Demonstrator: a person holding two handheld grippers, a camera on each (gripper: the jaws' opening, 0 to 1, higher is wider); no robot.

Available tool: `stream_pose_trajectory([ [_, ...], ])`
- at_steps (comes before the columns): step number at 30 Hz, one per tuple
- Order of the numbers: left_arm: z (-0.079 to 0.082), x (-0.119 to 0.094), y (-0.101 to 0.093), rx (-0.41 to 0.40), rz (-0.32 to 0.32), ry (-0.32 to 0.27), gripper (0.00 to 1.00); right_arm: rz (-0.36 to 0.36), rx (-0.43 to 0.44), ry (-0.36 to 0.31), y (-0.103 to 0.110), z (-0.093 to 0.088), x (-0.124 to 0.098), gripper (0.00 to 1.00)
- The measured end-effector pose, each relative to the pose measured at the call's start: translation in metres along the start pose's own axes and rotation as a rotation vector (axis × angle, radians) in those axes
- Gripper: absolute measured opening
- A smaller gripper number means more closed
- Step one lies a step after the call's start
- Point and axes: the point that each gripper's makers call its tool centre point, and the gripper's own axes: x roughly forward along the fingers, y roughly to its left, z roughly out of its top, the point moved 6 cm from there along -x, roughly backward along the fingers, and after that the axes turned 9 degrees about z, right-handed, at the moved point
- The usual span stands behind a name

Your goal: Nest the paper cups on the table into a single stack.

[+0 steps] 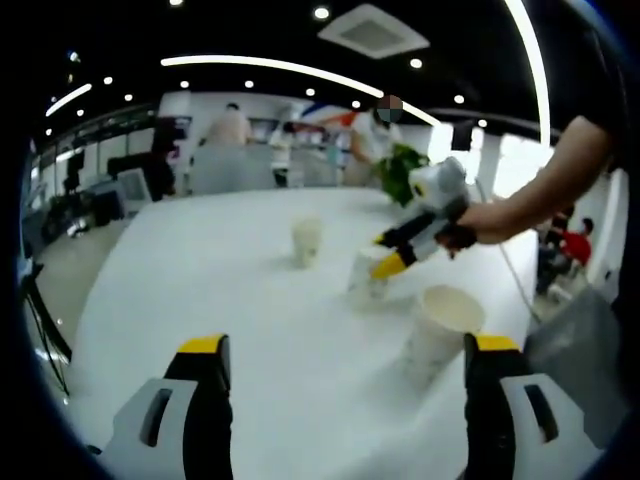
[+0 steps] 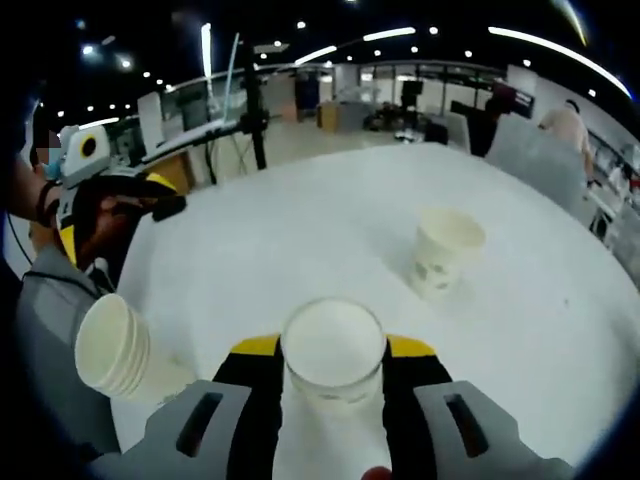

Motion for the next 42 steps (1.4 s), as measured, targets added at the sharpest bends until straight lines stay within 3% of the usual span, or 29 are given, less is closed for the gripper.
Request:
stream_pose_trajectory([
  [17,0.004,-0.011,0.004,-0.001,0.005,-0.01,0.93,-0.043,0.002,-0.043,0.008,0.011,-0.027,0.35],
  [28,0.014,-0.013,-0.002,-0.007,-0.023,-0.035,0.93,-0.076,0.006,-0.069,0.02,0.009,-0.049,0.35],
  [42,0.024,-0.019,-0.01,0.043,-0.072,-0.036,0.92,-0.116,0.024,-0.113,0.038,0.01,-0.075,0.35],
])
